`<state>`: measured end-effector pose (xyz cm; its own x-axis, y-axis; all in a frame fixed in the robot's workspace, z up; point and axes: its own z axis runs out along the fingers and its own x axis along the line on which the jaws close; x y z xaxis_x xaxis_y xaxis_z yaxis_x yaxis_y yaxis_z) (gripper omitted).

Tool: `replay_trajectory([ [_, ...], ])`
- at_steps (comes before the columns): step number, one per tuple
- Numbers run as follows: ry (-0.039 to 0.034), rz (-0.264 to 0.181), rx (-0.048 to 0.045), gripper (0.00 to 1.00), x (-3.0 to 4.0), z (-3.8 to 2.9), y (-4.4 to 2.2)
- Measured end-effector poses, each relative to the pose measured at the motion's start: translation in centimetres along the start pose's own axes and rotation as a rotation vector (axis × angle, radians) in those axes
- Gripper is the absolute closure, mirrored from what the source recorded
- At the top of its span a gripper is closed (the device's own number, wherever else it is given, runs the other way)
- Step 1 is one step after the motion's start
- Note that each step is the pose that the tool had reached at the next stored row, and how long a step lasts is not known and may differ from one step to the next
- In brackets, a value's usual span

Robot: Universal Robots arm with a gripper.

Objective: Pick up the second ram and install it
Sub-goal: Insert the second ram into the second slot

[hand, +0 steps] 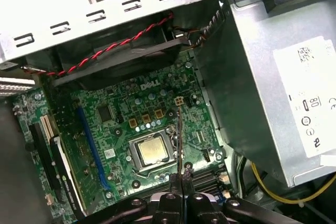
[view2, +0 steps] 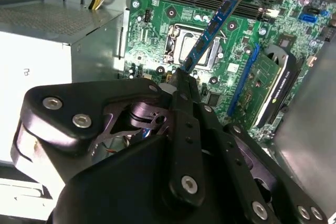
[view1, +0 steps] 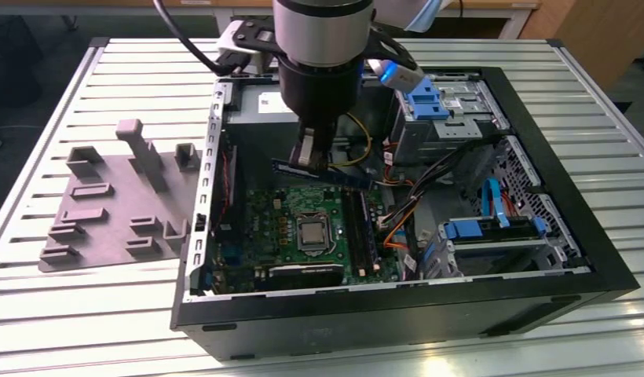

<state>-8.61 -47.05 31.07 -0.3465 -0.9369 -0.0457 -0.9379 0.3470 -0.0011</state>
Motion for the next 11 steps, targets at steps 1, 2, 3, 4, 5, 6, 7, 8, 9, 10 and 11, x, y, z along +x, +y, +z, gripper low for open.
replay_trajectory([
  [1,0.0,0.009,0.0004,0.88,0.02,0.01,0.0],
  [2,0.0,0.018,0.0008,0.88,0.03,0.02,-0.01],
  [3,0.0,0.027,0.0012,0.88,0.04,0.03,-0.01],
  [4,0.0,0.035,0.0016,0.88,0.06,0.04,-0.02],
  [5,0.0001,0.045,0.0021,0.88,0.07,0.05,-0.02],
  [6,0.0001,0.054,0.0025,0.88,0.08,0.05,-0.03],
  [7,0.0001,0.063,0.0029,0.88,0.1,0.06,-0.04],
  [8,0.0001,0.072,0.0033,0.88,0.11,0.07,-0.04],
  [9,0.0001,0.081,0.0037,0.88,0.12,0.07,-0.04],
  [10,0.0001,0.09,0.0041,0.88,0.13,0.08,-0.05],
  [11,0.0001,0.099,0.0045,0.88,0.14,0.09,-0.05],
])
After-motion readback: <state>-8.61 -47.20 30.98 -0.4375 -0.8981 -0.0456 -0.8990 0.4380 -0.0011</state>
